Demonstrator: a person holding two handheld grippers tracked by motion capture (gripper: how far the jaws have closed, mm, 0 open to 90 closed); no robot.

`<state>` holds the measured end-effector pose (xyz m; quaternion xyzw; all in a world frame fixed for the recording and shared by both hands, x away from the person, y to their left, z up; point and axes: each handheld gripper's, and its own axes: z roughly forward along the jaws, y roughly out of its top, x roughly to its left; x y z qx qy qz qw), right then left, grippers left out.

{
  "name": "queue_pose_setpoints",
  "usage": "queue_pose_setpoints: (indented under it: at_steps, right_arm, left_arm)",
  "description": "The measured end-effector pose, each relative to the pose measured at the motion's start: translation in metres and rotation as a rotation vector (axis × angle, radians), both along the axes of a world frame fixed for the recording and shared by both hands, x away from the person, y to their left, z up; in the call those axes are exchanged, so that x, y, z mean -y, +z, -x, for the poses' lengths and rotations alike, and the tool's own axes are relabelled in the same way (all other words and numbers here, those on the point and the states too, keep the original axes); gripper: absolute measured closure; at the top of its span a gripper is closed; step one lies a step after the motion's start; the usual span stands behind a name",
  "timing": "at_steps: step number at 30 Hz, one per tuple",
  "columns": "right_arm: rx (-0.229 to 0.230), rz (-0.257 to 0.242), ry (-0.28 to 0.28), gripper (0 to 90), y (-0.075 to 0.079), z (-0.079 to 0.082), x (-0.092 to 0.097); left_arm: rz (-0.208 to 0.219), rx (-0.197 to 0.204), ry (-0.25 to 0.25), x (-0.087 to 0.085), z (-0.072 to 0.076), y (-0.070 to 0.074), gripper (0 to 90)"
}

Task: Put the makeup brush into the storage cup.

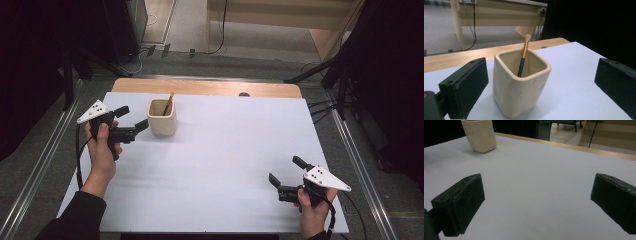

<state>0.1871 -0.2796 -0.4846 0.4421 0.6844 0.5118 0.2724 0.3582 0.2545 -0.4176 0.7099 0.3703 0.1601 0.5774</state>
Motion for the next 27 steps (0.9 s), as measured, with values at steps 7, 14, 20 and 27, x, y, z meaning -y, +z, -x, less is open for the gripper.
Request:
queue_pose_setpoints:
  at_steps: [7,14,20,27]
  right_arm:
    - [-0.001,-0.001,-0.001,0.0,0.000,0.000,-0.001]
    - [0.002,0.002,-0.001,0.0,0.000,0.000,0.000]
    - [0.000,0.000,-0.001,0.0,0.001,0.000,-0.001]
    - [0.001,0.003,0.000,0.0,0.000,0.000,-0.002]
  left_arm:
    - [-0.001,-0.008,-0.003,0.000,0.013,-0.006,0.0]
    - [-0.020,0.002,-0.001,-0.001,0.027,-0.012,0.0]
    - [-0.027,0.001,-0.008,-0.002,0.037,-0.016,0.0]
    - [-0.045,0.008,-0.010,0.003,0.050,-0.024,0.0]
